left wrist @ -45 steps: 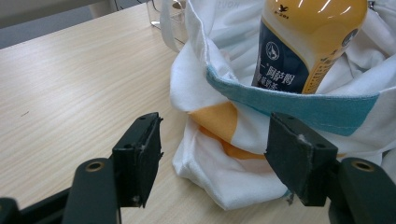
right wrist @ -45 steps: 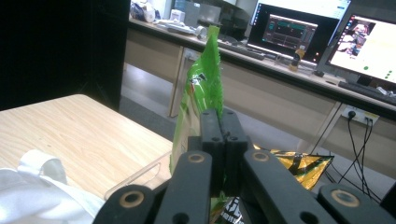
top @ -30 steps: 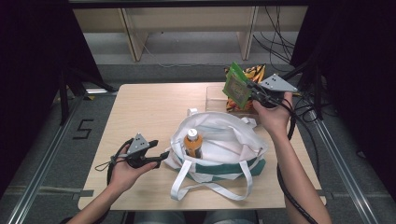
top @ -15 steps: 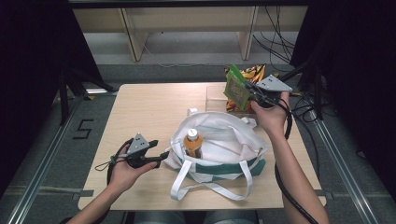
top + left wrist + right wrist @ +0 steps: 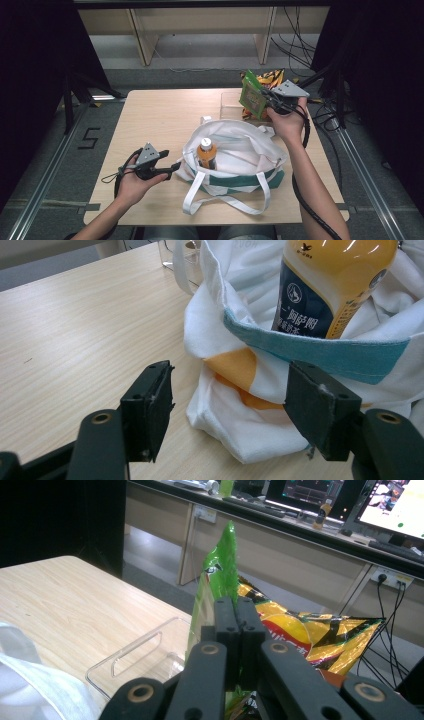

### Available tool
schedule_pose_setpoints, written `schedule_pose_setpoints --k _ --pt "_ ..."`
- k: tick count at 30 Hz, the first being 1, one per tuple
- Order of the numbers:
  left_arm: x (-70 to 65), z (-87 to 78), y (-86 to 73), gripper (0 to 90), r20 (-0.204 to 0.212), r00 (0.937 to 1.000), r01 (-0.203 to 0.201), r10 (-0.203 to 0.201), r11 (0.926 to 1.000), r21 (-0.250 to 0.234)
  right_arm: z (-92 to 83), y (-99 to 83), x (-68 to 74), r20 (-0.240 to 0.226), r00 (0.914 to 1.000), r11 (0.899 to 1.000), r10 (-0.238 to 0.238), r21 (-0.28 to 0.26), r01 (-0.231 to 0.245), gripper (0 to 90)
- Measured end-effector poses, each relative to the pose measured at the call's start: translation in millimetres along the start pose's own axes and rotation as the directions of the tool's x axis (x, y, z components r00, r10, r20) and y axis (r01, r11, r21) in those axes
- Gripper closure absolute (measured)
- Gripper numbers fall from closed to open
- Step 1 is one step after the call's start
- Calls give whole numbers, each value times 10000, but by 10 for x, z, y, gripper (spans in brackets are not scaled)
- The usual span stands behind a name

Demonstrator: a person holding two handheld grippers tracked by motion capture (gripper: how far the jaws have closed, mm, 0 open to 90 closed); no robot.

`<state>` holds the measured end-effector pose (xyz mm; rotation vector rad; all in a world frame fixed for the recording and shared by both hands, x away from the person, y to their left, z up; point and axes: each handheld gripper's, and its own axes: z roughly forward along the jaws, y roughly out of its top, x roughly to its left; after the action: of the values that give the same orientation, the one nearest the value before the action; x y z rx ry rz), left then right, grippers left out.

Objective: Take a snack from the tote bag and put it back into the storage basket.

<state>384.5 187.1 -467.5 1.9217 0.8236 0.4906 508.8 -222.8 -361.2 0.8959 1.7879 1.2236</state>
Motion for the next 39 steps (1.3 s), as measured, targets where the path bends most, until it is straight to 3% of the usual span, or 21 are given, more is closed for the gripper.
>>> schedule_pose_setpoints --k 5,6,8,15,28,30,32,34,39 --pt "6 3 0 351 36 10000 -72 72 10000 -5 28 -26 8 68 10000 9999 70 93 -70 900" --pt "-7 7 -6 351 46 9998 181 -181 9998 -9 34 -30 -4 37 10000 9999 -49 125 49 900" --pt "3 2 -2 351 13 10000 -3 3 10000 -11 43 -37 11 81 10000 9999 58 130 -59 900" --pt "3 2 -3 351 -43 10000 -6 6 10000 14 90 -54 -2 76 9999 9997 -105 234 104 900" --pt "9 1 -4 351 -1 10000 14 -14 10000 17 148 -153 -52 78 10000 9991 15 428 -18 900" --pt "10 1 -4 351 -5 10000 6 -6 10000 21 144 -167 -48 -23 9996 9978 281 604 -279 900" --pt "12 0 -3 351 -11 10000 11 -11 10000 17 153 -177 -76 24 10000 9984 57 565 -58 900" --pt "13 3 -3 351 -6 10000 20 -20 10000 15 140 -184 -69 39 9993 9956 376 856 -378 900" --pt "15 8 -5 351 -6 10000 -55 55 10000 44 167 -205 -126 277 9995 9958 128 902 -152 900"
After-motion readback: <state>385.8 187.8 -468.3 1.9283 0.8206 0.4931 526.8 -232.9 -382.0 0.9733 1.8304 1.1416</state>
